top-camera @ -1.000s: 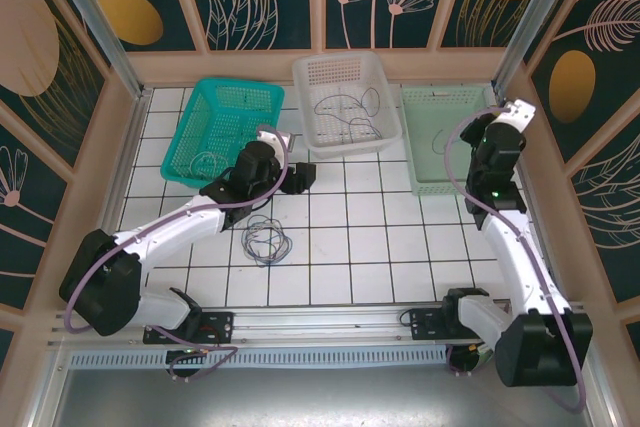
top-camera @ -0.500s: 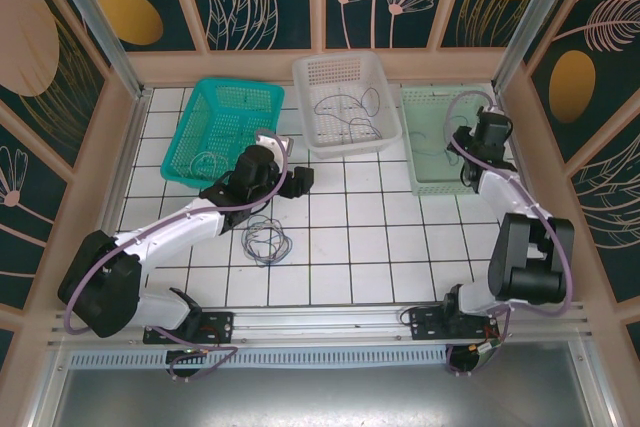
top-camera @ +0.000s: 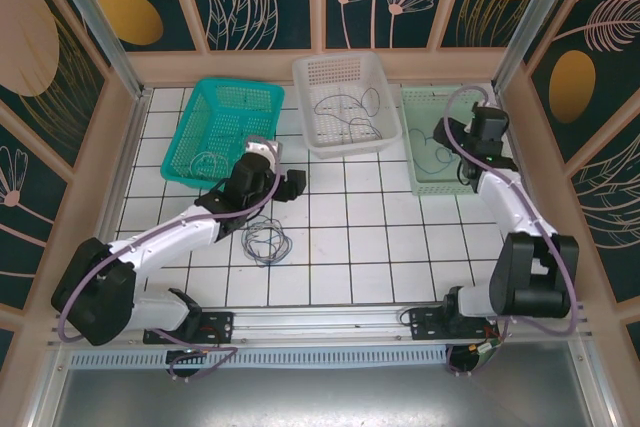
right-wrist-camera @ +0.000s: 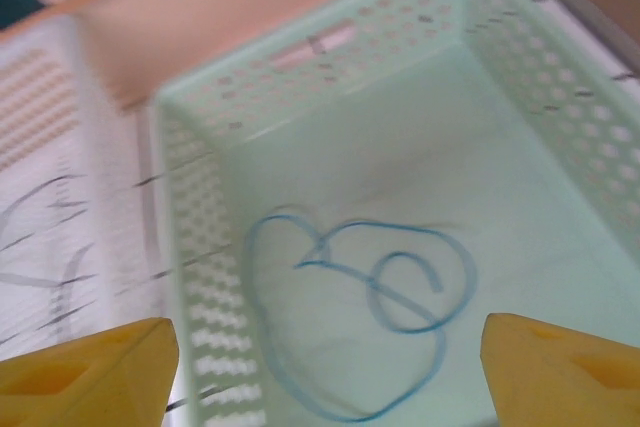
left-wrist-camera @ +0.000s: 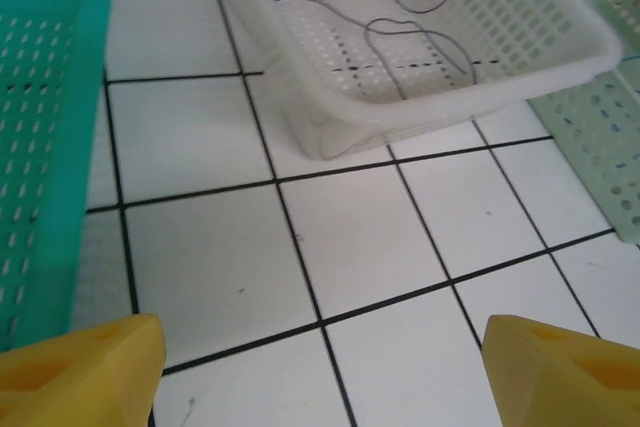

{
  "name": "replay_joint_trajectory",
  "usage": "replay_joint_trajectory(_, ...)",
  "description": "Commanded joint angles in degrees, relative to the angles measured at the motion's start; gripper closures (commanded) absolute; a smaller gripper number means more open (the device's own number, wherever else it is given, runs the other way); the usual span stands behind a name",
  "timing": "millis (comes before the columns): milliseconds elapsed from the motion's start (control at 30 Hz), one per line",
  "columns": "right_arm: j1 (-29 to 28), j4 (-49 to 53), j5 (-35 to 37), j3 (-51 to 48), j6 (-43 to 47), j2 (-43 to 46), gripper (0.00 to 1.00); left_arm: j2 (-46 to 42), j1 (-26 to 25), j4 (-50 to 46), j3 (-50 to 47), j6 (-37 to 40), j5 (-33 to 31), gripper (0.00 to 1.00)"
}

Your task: Untangle the cables

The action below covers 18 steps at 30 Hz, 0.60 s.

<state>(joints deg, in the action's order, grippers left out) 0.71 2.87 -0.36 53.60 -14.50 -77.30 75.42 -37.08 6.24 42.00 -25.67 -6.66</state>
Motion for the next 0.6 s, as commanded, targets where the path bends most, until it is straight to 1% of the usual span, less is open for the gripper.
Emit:
replay_joint_trajectory(0,-7.36,-0.60,-0.45,-1.62,-0.15,5.36,0.21,-1.33,-0.10,-1.75,-2.67,-5.86,-4.64,0.15)
replay_joint_trajectory(67,-12.40,-2.61,-1.84,-4.45,0.23,8.01,0.22,-1.41,-0.10,-2.68,-3.74,-6.91,-5.03,0.14)
replay_joint_trajectory(100,-14.04,-3.67,-2.92,-5.74,0.62,9.01,0.22,-1.35,-0.10,-3.73,-3.83,-7.07,-5.73,0.14)
replay_joint_trajectory(167,-16.45,-5.58,-8.03,-8.07,2.47,10.63,0.24,-1.42,0.09,-7.28,-3.07,-7.29,-8.35,0.12)
replay_joint_trajectory(233,-17.92,-4.77,-12.86,-8.35,4.45,10.70,0.26,-1.98,0.65,-10.69,-2.45,-7.84,-9.95,0.10)
replay_joint_trajectory(300,-20.21,-2.48,-16.99,-7.39,5.70,9.34,0.28,-3.30,1.74,-11.61,-3.21,-8.63,-9.64,0.10)
replay_joint_trajectory(333,-22.33,-1.66,-18.54,-7.12,5.78,8.01,0.29,-4.16,2.34,-11.42,-4.23,-9.52,-8.89,0.10)
replay_joint_trajectory(400,-27.98,-1.61,-19.59,-7.25,6.92,5.20,0.31,-5.65,4.30,-10.28,-6.64,-11.29,-7.10,0.11)
replay_joint_trajectory(500,-37.53,-1.00,-16.52,-6.69,10.28,-0.02,0.31,-8.06,5.18,-10.02,-9.41,-13.11,-5.72,0.13)
replay_joint_trajectory(567,-40.87,-2.31,-17.14,-6.76,9.62,-3.14,0.32,-9.80,5.22,-9.81,-10.55,-12.59,-3.93,0.17)
